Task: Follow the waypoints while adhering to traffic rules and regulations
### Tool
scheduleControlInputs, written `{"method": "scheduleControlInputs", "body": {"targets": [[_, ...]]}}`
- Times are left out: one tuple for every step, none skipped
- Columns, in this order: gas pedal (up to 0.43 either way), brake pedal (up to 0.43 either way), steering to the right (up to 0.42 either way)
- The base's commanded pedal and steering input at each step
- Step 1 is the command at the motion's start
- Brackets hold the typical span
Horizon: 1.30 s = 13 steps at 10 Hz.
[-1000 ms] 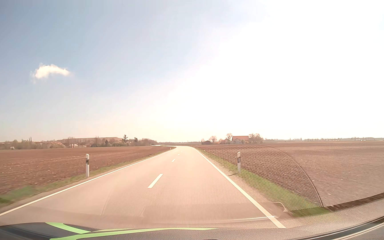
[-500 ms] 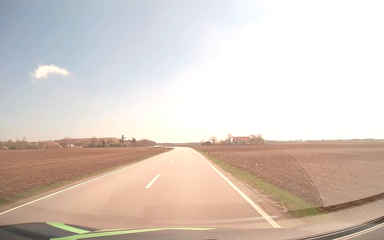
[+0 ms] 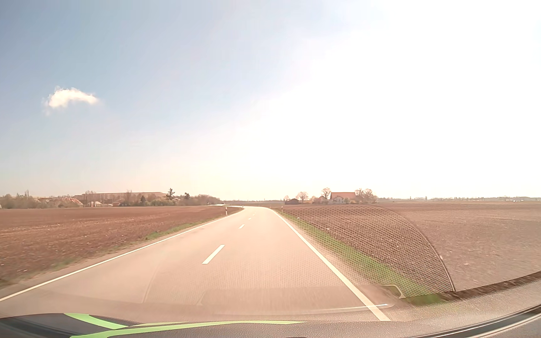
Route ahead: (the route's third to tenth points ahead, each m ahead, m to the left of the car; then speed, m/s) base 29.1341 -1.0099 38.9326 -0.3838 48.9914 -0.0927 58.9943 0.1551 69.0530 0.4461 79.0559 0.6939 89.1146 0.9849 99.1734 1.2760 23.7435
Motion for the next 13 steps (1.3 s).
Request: {"method": "scheduleControlInputs", "body": {"targets": [[0.130, 0.000, -0.005], [0.130, 0.000, -0.004], [0.130, 0.000, -0.004], [0.130, 0.000, -0.004], [0.130, 0.000, -0.005], [0.130, 0.000, -0.004], [0.130, 0.000, -0.005], [0.130, 0.000, -0.005], [0.130, 0.000, -0.005], [0.130, 0.000, -0.004], [0.130, 0.000, -0.004], [0.130, 0.000, -0.004], [0.130, 0.000, -0.004]]}}
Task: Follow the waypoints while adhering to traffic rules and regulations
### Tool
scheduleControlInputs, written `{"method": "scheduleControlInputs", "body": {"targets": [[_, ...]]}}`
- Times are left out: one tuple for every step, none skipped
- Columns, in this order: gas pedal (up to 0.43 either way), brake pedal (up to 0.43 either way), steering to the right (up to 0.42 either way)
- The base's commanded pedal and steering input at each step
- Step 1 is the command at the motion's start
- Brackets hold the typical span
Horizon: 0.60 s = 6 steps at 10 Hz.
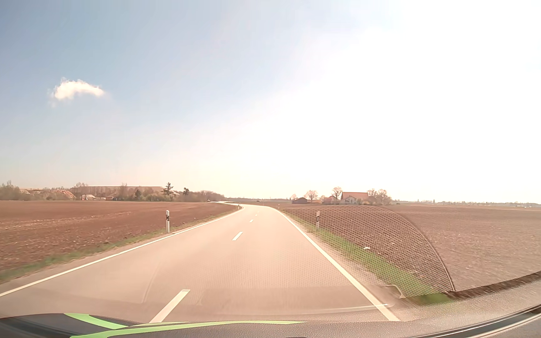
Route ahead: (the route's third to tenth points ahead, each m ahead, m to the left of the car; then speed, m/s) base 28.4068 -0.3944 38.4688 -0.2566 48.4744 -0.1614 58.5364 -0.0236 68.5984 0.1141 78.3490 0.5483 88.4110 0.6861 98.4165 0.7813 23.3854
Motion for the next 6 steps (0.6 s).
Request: {"method": "scheduleControlInputs", "body": {"targets": [[0.130, 0.000, -0.004], [0.130, 0.000, -0.004], [0.130, 0.000, -0.003], [0.130, 0.000, -0.003], [0.130, 0.000, -0.002], [0.130, 0.000, -0.001]]}}
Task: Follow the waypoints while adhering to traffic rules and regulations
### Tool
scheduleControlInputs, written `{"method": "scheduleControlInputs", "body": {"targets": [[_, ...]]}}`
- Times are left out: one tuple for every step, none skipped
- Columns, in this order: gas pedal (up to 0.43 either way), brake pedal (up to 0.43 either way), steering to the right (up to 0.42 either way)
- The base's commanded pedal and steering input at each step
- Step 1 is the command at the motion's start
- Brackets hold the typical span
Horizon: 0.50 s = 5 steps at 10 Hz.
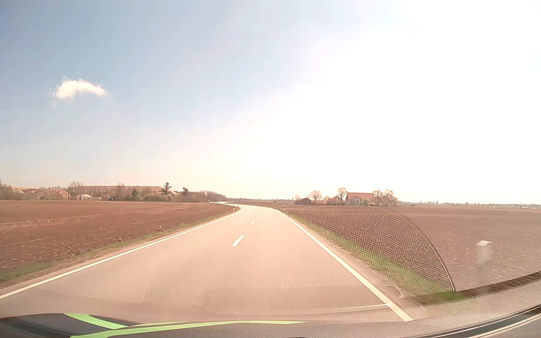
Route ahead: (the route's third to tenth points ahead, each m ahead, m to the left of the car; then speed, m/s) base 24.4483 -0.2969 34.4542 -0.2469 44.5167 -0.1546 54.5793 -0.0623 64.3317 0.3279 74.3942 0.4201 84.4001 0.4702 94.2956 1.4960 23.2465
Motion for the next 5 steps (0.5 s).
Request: {"method": "scheduleControlInputs", "body": {"targets": [[0.130, 0.000, 0.000], [0.130, 0.000, 0.001], [0.130, 0.000, 0.001], [0.138, 0.000, 0.001], [0.150, 0.000, 0.001]]}}
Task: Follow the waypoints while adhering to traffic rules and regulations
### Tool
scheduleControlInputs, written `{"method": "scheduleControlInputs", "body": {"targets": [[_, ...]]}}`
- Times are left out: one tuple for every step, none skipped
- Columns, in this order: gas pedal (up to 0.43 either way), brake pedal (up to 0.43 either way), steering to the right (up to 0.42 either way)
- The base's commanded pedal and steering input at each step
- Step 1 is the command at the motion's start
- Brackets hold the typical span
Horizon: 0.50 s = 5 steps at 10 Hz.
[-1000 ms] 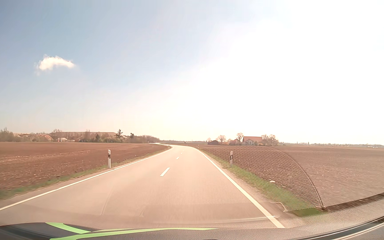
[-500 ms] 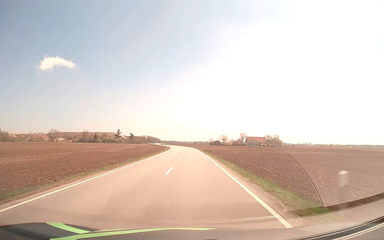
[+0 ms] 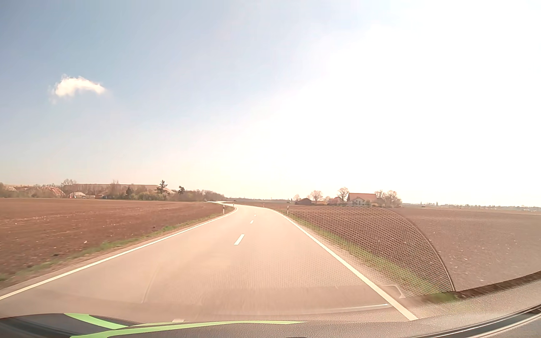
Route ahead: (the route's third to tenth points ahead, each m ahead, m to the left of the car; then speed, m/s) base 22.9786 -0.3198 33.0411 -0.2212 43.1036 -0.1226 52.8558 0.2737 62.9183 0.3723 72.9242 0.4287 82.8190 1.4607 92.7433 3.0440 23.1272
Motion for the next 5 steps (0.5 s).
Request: {"method": "scheduleControlInputs", "body": {"targets": [[0.150, 0.000, 0.001], [0.157, 0.000, 0.001], [0.157, 0.000, 0.001], [0.157, 0.000, 0.001], [0.157, 0.000, -0.002]]}}
